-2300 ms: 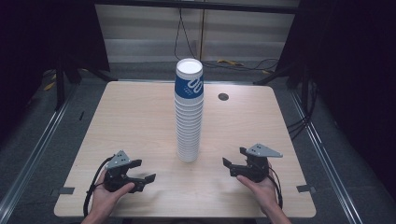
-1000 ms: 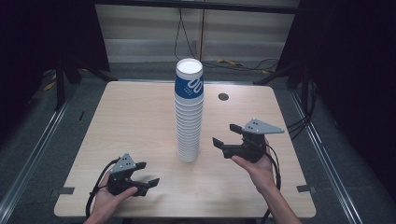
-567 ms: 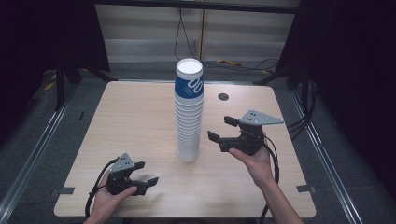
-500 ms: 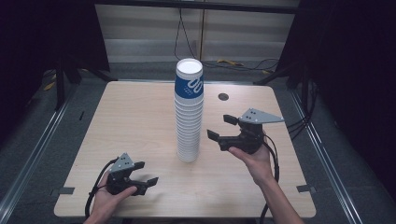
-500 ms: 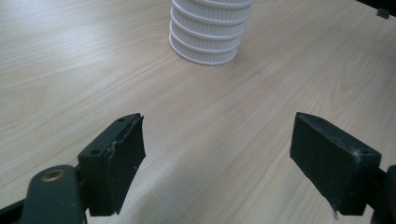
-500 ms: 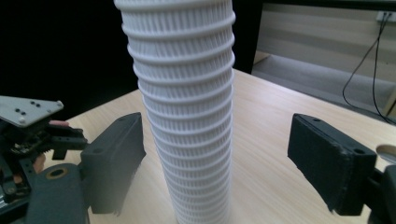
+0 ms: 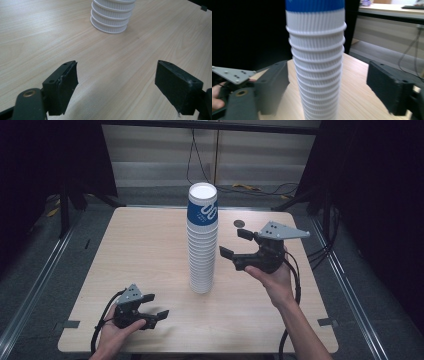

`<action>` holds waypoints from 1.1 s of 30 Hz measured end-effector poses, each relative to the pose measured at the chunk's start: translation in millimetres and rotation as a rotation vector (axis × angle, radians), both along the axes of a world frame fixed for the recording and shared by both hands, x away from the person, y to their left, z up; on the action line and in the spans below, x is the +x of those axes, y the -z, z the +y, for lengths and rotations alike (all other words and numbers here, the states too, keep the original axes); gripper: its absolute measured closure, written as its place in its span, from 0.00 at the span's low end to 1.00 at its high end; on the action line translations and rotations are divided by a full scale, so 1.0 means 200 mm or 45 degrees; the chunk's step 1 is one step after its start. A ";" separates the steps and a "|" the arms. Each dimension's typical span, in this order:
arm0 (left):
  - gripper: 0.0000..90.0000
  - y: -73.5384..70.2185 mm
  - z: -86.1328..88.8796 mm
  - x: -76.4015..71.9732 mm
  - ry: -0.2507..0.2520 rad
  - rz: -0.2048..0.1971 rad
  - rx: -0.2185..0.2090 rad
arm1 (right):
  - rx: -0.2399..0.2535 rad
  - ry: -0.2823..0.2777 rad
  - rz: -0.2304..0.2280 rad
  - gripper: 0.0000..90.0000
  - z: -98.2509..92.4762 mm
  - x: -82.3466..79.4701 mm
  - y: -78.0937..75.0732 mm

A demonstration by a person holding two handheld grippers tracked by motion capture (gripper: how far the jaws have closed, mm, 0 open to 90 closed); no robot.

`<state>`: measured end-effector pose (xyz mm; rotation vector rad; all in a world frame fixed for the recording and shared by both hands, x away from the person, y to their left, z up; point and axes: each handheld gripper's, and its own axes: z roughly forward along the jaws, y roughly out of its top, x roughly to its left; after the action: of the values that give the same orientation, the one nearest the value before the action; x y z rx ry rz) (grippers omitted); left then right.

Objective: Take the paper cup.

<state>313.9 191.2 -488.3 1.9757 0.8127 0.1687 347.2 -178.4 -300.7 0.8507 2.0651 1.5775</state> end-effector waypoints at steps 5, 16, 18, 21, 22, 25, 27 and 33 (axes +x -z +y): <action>0.21 0.00 0.00 0.00 -0.005 -0.004 -0.001 | -0.018 -0.084 0.013 0.17 0.04 0.02 -0.09; 0.21 -0.01 0.00 0.00 0.002 -0.025 -0.018 | -0.020 -0.106 -0.010 0.20 0.12 0.10 -0.21; 0.22 -0.01 0.00 0.00 0.004 -0.025 -0.017 | -0.024 -0.118 -0.006 0.20 0.13 0.11 -0.22; 0.22 -0.01 0.00 0.00 0.009 -0.023 -0.011 | -0.031 -0.126 0.003 0.18 0.14 0.13 -0.25; 0.22 -0.01 0.00 0.00 0.009 -0.022 -0.011 | -0.046 -0.129 0.003 0.16 0.15 0.14 -0.27; 0.22 -0.01 0.00 0.00 0.007 -0.019 -0.011 | -0.085 -0.125 0.012 0.16 0.17 0.14 -0.28; 0.22 -0.01 0.00 0.00 0.009 -0.016 -0.013 | -0.090 -0.132 0.018 0.16 0.18 0.16 -0.29; 0.22 -0.01 0.00 0.00 0.016 -0.018 -0.013 | -0.094 -0.136 0.027 0.16 0.21 0.21 -0.32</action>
<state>313.9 190.2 -486.6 1.9679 0.7906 0.1706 389.4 -137.0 -235.8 0.7455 2.2026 1.5415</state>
